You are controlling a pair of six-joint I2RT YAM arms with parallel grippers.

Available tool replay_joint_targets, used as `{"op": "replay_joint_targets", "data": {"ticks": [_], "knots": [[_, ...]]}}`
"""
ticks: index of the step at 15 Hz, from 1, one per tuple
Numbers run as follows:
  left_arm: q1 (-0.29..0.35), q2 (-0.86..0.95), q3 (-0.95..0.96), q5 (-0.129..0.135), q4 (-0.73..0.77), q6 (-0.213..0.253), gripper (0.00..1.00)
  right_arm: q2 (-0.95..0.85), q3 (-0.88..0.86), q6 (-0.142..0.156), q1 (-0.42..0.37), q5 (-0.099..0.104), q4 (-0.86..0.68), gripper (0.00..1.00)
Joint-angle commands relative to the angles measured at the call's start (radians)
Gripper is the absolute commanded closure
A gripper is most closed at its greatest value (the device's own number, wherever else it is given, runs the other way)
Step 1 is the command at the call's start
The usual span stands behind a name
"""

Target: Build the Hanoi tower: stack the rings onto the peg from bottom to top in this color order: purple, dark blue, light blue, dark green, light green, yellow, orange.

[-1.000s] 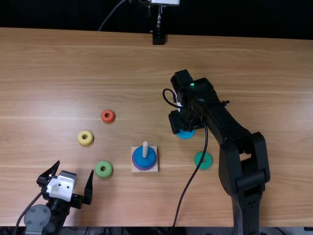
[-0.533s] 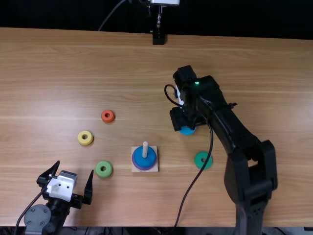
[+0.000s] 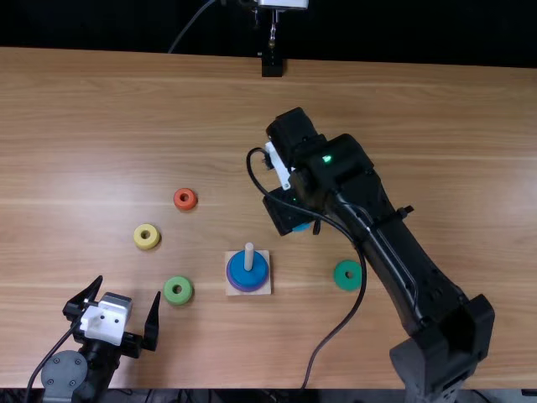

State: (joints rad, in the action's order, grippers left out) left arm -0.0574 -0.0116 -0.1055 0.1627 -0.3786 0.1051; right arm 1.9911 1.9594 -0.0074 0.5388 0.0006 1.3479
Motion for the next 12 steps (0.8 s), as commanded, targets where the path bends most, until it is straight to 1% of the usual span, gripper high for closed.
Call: {"op": "replay_joint_targets", "data": {"ticks": [1, 4, 7, 12], "knots": [[0.007, 0.012, 0.105, 0.01, -0.076, 0.015, 0.0, -0.058, 0.081, -0.018, 0.039, 0.003, 0.037, 1.0], [0.007, 0.012, 0.105, 0.01, -0.076, 0.015, 0.0, -0.057, 0.161, -0.018, 0.11, 0.005, 0.106, 1.0], [0.007, 0.012, 0.105, 0.01, -0.076, 0.015, 0.0, -0.054, 0.228, -0.018, 0.161, 0.005, 0.157, 1.0], [0.007, 0.012, 0.105, 0.01, -0.076, 0.015, 0.0, -0.051, 0.234, -0.015, 0.227, 0.005, 0.177, 1.0]]}}
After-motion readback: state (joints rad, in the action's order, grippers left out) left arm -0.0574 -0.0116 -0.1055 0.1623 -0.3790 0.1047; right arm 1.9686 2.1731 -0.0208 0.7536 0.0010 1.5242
